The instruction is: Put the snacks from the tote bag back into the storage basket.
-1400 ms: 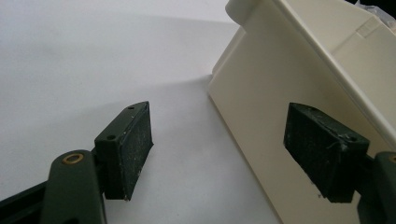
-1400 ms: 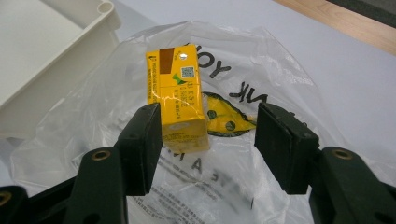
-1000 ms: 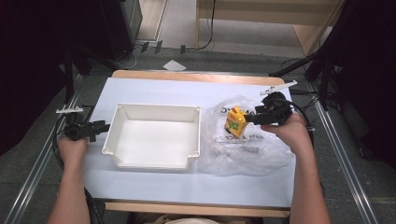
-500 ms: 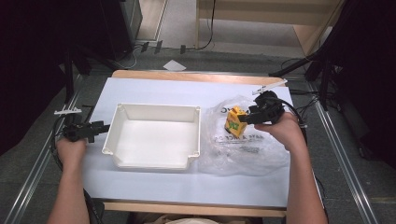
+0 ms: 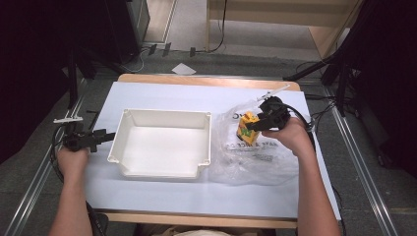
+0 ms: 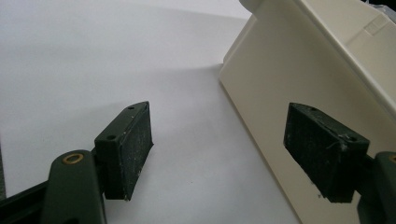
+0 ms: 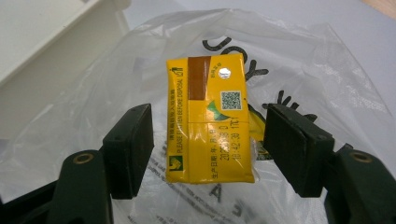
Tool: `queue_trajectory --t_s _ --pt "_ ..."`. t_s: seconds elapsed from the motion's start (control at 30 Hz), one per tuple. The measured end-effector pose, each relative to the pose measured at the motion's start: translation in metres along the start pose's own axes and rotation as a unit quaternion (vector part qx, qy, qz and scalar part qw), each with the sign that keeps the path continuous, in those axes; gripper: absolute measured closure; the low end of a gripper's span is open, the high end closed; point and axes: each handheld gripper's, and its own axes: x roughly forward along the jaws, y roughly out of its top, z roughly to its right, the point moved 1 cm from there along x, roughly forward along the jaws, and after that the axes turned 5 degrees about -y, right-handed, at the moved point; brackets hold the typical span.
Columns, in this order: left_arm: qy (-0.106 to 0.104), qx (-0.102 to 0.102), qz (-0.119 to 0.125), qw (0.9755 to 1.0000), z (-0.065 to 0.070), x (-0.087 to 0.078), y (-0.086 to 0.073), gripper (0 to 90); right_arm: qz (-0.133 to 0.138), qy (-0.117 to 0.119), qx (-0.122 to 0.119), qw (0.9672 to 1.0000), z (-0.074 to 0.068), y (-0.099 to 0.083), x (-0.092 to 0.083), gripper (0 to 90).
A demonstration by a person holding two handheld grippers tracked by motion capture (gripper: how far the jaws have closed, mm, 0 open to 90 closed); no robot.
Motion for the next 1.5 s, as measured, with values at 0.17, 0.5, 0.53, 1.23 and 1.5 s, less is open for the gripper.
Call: queue_trajectory --t_s 0.17,0.5,0.53,1.23,1.5 --pt "0.001 -0.001 -0.001 1.0 0.0 -0.001 -0.001 24.8 -0.011 -0.001 -0.001 0.9999 0.001 0.001 0.008 34.3" --pt "0.004 -0.002 -0.002 1.0 0.0 -0.001 -0.002 24.7 -0.032 -0.003 -0.003 0.9995 0.002 0.001 0.018 37.2" --pt "0.004 -0.002 -0.002 1.0 0.0 -0.001 -0.002 24.7 -0.034 -0.003 -0.002 0.9994 0.001 0.001 0.019 37.2" --pt "0.003 -0.003 -0.001 1.0 0.0 -0.002 -0.003 24.7 -0.047 -0.014 -0.024 0.9985 -0.004 0.002 0.037 50.4" --pt "0.003 -0.003 -0.001 1.0 0.0 -0.002 -0.003 24.8 -0.051 -0.018 -0.029 0.9981 -0.005 0.003 0.037 51.3"
